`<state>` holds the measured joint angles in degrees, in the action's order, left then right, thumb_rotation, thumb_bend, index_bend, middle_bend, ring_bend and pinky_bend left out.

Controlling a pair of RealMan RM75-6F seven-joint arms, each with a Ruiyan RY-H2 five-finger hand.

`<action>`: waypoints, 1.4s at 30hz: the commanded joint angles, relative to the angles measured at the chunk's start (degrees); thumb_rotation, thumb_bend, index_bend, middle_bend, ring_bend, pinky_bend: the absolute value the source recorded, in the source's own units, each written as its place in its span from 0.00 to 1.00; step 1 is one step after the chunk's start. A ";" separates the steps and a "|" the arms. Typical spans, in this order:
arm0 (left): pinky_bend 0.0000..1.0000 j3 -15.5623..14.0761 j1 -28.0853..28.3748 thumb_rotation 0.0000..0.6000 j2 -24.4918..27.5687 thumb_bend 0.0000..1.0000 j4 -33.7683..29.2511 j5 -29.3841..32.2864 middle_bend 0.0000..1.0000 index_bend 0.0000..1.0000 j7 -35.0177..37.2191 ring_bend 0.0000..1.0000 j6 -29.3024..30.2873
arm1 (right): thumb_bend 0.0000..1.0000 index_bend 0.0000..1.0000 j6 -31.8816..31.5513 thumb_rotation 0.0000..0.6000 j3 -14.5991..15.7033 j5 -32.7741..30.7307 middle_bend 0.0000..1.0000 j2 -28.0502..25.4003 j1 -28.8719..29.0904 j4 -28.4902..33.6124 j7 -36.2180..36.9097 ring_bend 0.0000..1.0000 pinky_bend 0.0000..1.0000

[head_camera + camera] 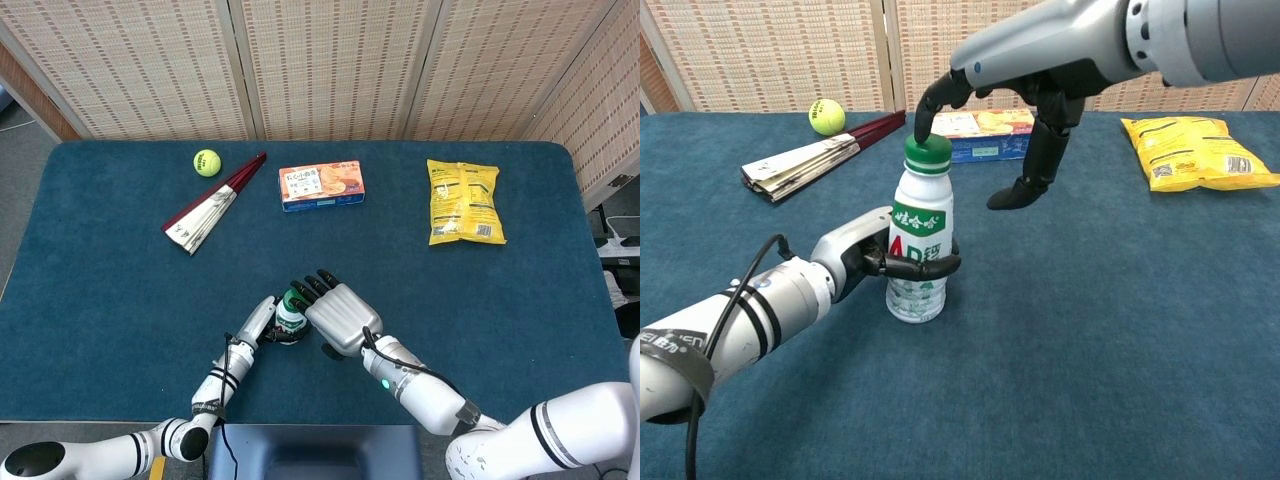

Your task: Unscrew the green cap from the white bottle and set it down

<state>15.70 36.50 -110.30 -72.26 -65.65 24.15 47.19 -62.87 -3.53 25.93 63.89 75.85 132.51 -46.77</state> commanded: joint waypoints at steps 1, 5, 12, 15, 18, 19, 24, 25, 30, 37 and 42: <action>0.19 -0.06 -0.04 1.00 -0.01 0.95 0.20 -0.03 0.85 0.73 0.08 0.51 -0.02 | 0.24 0.16 0.31 0.90 0.31 1.18 0.00 -0.75 -0.51 -0.08 0.21 0.00 0.00; 0.19 -0.13 -0.18 1.00 0.04 0.95 0.42 -0.20 0.85 0.73 0.44 0.51 0.04 | 0.24 0.17 -0.02 0.90 1.21 1.63 0.00 -2.18 -1.18 0.96 -0.06 0.00 0.00; 0.19 0.07 -0.10 1.00 0.85 0.95 -0.71 -0.38 0.85 0.73 0.47 0.51 -0.11 | 0.24 0.14 -1.37 0.90 0.31 5.05 0.00 -1.76 -3.22 -0.38 2.42 0.00 0.00; 0.19 -0.02 -0.10 1.00 0.77 0.95 -0.86 -0.34 0.85 0.73 0.17 0.51 0.05 | 0.24 0.13 -3.09 0.90 -0.40 5.87 0.00 0.03 -3.43 -1.96 2.08 0.00 0.00; 0.18 -0.28 -0.06 1.00 0.49 0.95 -0.76 -0.58 0.85 0.73 -0.27 0.51 0.33 | 0.24 0.16 -4.74 0.90 -1.52 4.04 0.00 2.26 -2.59 -3.77 0.50 0.00 0.00; 0.18 -0.37 -0.01 1.00 0.34 0.94 -0.58 -0.61 0.85 0.73 -0.41 0.51 0.32 | 0.24 0.18 -5.03 0.90 -2.24 2.75 0.00 3.15 -2.02 -4.46 0.02 0.00 0.00; 0.18 -0.45 0.02 1.00 0.04 0.95 -0.37 -0.56 0.85 0.73 -0.61 0.51 0.40 | 0.24 0.22 -5.00 0.90 -3.40 0.36 0.00 4.65 -0.79 -5.63 -1.03 0.00 0.00; 0.18 -0.49 0.07 1.00 0.00 0.95 -0.30 -0.53 0.85 0.73 -0.63 0.51 0.27 | 0.24 0.24 -5.07 0.90 -3.78 -0.49 0.00 5.45 -0.15 -6.12 -1.79 0.00 0.00; 0.18 -0.55 0.14 1.00 0.06 0.94 -0.08 -0.77 0.85 0.73 -0.93 0.51 0.42 | 0.24 0.33 -7.05 0.95 -3.99 -3.14 0.00 9.18 1.49 -8.13 -5.08 0.00 0.00; 0.17 -0.71 0.27 1.00 -0.13 0.94 0.29 -0.77 0.85 0.73 -1.10 0.51 0.19 | 0.24 0.34 -8.29 1.00 -5.04 -5.28 0.00 11.07 2.09 -9.81 -6.40 0.00 0.00; 0.17 -0.67 0.36 1.00 -0.28 0.94 0.68 -0.82 0.85 0.73 -1.00 0.51 0.08 | 0.24 0.39 -8.82 1.00 -5.72 -5.63 0.00 12.16 2.06 -10.55 -6.56 0.00 0.00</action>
<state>15.02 36.86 -110.58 -71.58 -66.46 23.15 47.28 -71.62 -9.19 20.26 75.97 77.92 122.03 -53.31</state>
